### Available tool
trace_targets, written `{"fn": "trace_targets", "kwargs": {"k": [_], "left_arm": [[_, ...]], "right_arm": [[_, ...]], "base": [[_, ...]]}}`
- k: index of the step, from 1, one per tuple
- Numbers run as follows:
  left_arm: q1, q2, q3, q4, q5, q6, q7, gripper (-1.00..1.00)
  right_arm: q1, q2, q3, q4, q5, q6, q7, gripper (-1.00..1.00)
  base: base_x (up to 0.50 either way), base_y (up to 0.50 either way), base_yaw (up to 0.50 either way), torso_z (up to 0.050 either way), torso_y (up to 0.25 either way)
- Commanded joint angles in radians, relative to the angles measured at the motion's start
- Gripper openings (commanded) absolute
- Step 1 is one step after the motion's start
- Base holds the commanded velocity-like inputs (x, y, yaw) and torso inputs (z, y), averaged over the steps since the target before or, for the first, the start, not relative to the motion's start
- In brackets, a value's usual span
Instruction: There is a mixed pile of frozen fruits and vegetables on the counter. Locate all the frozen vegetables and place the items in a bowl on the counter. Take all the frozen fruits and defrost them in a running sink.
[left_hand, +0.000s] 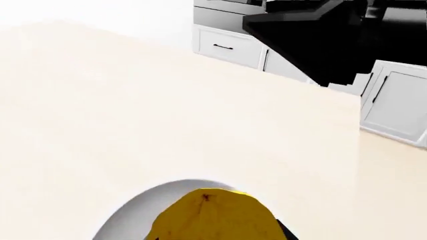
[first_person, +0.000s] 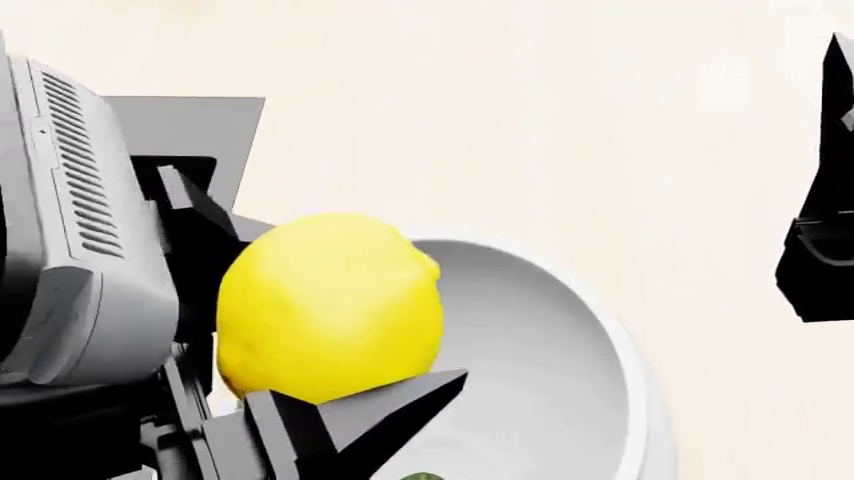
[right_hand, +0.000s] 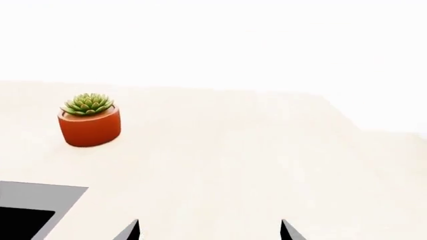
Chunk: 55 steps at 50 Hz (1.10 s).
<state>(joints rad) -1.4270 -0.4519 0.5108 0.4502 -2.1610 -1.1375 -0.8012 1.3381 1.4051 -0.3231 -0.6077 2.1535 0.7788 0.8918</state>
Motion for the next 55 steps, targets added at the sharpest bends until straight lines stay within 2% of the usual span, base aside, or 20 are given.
{"fn": "trace_targets", "kwargs": {"k": [1, 14, 26, 28, 35, 36, 42, 47, 55], "left_arm": [[-0.036, 0.074, 0.076, -0.103, 0.105, -0.079, 0.055, -1.0], [0.012, 0.106, 0.121, -0.157, 0.239, -0.127, 0.149, -1.0], [0.026, 0.113, 0.154, -0.179, 0.34, -0.149, 0.201, -1.0], [0.022, 0.105, 0.156, -0.169, 0.307, -0.146, 0.178, -1.0], [0.012, 0.115, 0.17, -0.186, 0.328, -0.148, 0.19, -1.0], [0.007, 0.111, 0.171, -0.184, 0.312, -0.146, 0.179, 1.0], [-0.013, 0.121, 0.18, -0.199, 0.311, -0.14, 0.165, 1.0], [-0.045, 0.122, 0.176, -0.186, 0.253, -0.125, 0.128, 1.0], [-0.089, 0.097, 0.142, -0.178, 0.203, -0.099, 0.11, 1.0]], "right_arm": [[-0.075, 0.055, 0.004, -0.023, -0.039, -0.055, -0.046, 1.0], [-0.117, 0.084, 0.01, -0.031, -0.04, -0.092, -0.067, 1.0], [-0.192, 0.158, -0.006, -0.059, -0.061, -0.19, -0.123, 1.0], [-0.197, 0.16, -0.007, -0.057, -0.064, -0.195, -0.126, 1.0], [-0.22, 0.164, -0.02, -0.055, -0.082, -0.218, -0.138, 1.0], [-0.219, 0.164, -0.017, -0.052, -0.08, -0.215, -0.138, 1.0], [-0.232, 0.164, -0.018, -0.05, -0.075, -0.219, -0.138, 1.0], [-0.25, 0.164, -0.027, -0.05, -0.089, -0.231, -0.145, 1.0], [-0.258, 0.162, -0.022, -0.047, -0.091, -0.232, -0.145, 1.0]], "base": [[0.0, 0.0, 0.0, 0.0, 0.0], [0.0, 0.0, 0.0, 0.0, 0.001], [0.0, 0.0, 0.0, 0.0, 0.0], [0.0, 0.0, 0.0, 0.0, 0.0], [0.0, 0.0, 0.0, 0.0, 0.001], [0.0, 0.0, 0.0, 0.0, 0.0], [0.0, 0.0, 0.0, 0.0, 0.0], [0.0, 0.0, 0.0, 0.0, 0.0], [0.0, 0.0, 0.0, 0.0, 0.0]]}}
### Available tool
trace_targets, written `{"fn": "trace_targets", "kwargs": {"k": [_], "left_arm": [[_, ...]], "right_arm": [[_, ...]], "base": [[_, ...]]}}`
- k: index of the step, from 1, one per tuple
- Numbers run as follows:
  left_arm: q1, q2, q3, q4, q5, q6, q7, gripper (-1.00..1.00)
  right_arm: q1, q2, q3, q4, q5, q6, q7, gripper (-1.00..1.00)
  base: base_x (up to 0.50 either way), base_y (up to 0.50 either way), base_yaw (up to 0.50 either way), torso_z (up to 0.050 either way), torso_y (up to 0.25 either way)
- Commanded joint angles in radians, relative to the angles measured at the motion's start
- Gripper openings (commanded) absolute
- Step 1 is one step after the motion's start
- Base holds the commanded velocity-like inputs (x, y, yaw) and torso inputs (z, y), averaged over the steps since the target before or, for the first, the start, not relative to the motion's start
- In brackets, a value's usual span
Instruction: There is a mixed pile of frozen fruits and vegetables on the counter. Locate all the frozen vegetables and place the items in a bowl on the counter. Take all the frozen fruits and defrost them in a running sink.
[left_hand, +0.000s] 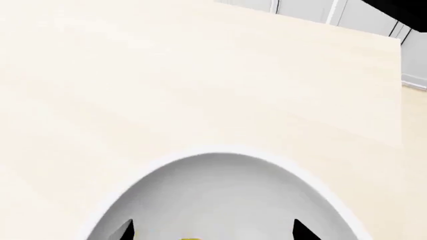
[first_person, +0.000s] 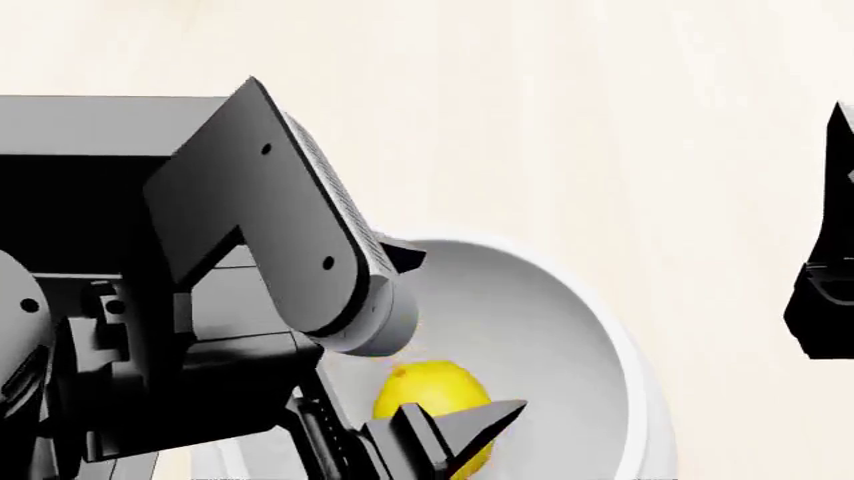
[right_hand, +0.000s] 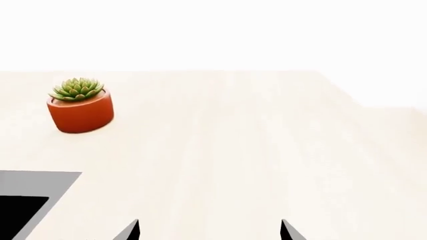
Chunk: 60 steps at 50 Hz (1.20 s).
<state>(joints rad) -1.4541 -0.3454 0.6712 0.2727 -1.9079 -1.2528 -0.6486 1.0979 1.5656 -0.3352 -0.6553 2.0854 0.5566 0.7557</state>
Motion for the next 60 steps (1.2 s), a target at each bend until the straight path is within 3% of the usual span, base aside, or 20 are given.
{"fn": "trace_targets", "kwargs": {"k": [1, 6, 22, 26, 33, 34, 35, 38, 40, 46, 60], "left_arm": [[-0.074, -0.017, -0.028, -0.005, -0.064, 0.024, -0.047, 1.0], [-0.123, -0.059, -0.066, -0.015, -0.104, 0.041, -0.06, 1.0], [-0.042, -0.304, -0.204, -0.005, 0.003, 0.051, 0.0, 1.0], [0.03, -0.397, -0.246, 0.01, 0.071, 0.057, 0.035, 1.0], [0.086, -0.452, -0.26, 0.042, 0.275, 0.093, 0.055, 1.0], [0.095, -0.458, -0.27, 0.029, 0.285, 0.107, 0.047, 1.0], [0.096, -0.459, -0.27, 0.02, 0.313, 0.116, 0.051, 1.0], [0.081, -0.479, -0.296, -0.009, 0.273, 0.121, 0.033, 1.0], [0.082, -0.505, -0.315, -0.002, 0.265, 0.128, 0.005, 1.0], [0.163, -0.595, -0.355, 0.039, 0.248, 0.146, -0.006, 1.0], [0.257, -0.687, -0.43, 0.099, 0.187, 0.204, -0.079, 1.0]], "right_arm": [[-0.018, 0.002, -0.009, -0.002, -0.021, -0.012, -0.008, 1.0], [-0.012, -0.002, 0.003, 0.004, -0.03, -0.005, -0.005, 1.0], [0.022, 0.005, 0.065, 0.047, -0.136, -0.033, -0.037, 1.0], [0.031, 0.005, 0.083, 0.067, -0.14, -0.013, -0.046, 1.0], [-0.004, 0.005, 0.061, 0.08, -0.202, -0.072, -0.063, 1.0], [-0.154, -0.145, 0.211, 0.1, -0.203, 0.078, -0.007, 1.0], [-0.304, -0.17, 0.361, 0.083, -0.285, 0.128, -0.105, 1.0], [-0.742, -0.191, 0.811, 0.068, -0.207, 0.21, -0.062, 1.0], [-0.752, -0.234, 1.069, 0.066, -0.223, 0.261, -0.068, 1.0], [-0.749, -0.241, 1.1, 0.089, -0.229, 0.284, -0.067, 1.0], [-0.723, -0.232, 1.174, 0.138, -0.239, 0.33, -0.07, 1.0]], "base": [[0.0, 0.0, 0.0, 0.0, 0.0], [0.0, 0.0, 0.0, 0.0, 0.0], [0.0, 0.0, 0.0, 0.0, 0.0], [0.0, 0.0, 0.0, 0.0, 0.0], [0.0, 0.0, 0.0, 0.0, 0.0], [0.0, 0.0, 0.0, 0.0, 0.0], [0.0, 0.0, 0.0, 0.0, 0.0], [0.0, 0.0, 0.0, 0.0, 0.0], [0.0, 0.0, 0.0, 0.0, 0.0], [0.0, 0.0, 0.0, 0.0, 0.0], [0.0, 0.0, 0.0, 0.0, 0.0]]}}
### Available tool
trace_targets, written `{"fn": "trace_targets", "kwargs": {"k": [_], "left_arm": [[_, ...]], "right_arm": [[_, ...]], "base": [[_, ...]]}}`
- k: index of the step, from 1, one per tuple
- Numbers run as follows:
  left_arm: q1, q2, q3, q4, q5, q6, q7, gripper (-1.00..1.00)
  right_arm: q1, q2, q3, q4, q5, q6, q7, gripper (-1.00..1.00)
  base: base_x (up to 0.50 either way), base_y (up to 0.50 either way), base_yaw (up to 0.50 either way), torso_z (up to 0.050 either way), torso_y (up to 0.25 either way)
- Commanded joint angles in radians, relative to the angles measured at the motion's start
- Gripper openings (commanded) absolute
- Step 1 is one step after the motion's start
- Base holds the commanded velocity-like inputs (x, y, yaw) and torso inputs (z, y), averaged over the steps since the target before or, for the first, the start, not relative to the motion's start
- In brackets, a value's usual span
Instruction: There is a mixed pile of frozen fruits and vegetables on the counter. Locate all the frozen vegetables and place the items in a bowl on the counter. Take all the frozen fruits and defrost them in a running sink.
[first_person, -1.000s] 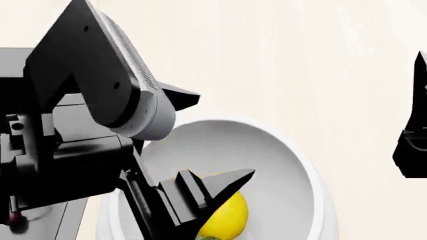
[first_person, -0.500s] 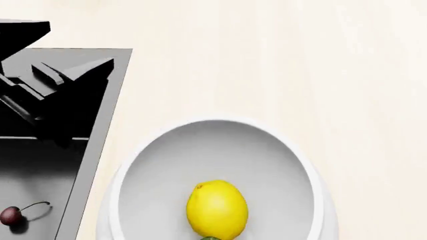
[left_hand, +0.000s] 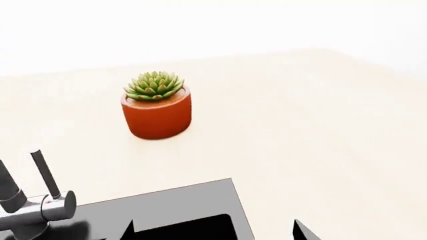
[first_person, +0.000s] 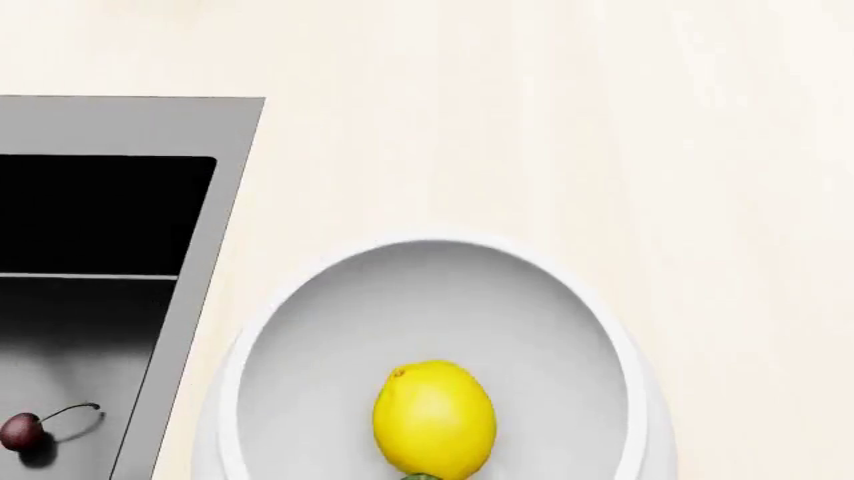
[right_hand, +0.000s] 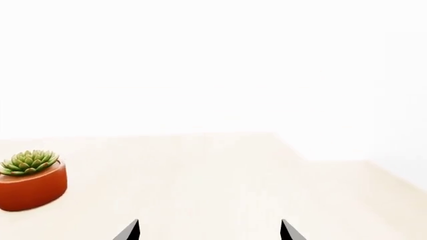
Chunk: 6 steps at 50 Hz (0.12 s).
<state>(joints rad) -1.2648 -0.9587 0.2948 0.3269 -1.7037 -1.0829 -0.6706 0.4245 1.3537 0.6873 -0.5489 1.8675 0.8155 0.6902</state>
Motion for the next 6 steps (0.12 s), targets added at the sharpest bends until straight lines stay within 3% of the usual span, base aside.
{"fn": "trace_targets", "kwargs": {"k": [1, 6], "left_arm": [[0.078, -0.076, -0.056, 0.051, -0.015, 0.038, -0.059, 1.0], [0.099, -0.128, -0.091, 0.066, -0.067, 0.048, -0.077, 1.0]], "right_arm": [[-0.049, -0.023, 0.163, 0.034, -0.021, 0.082, -0.004, 1.0], [-0.04, -0.016, 0.208, 0.054, 0.007, 0.118, 0.007, 1.0]], "base": [[0.0, 0.0, 0.0, 0.0, 0.0], [0.0, 0.0, 0.0, 0.0, 0.0]]}}
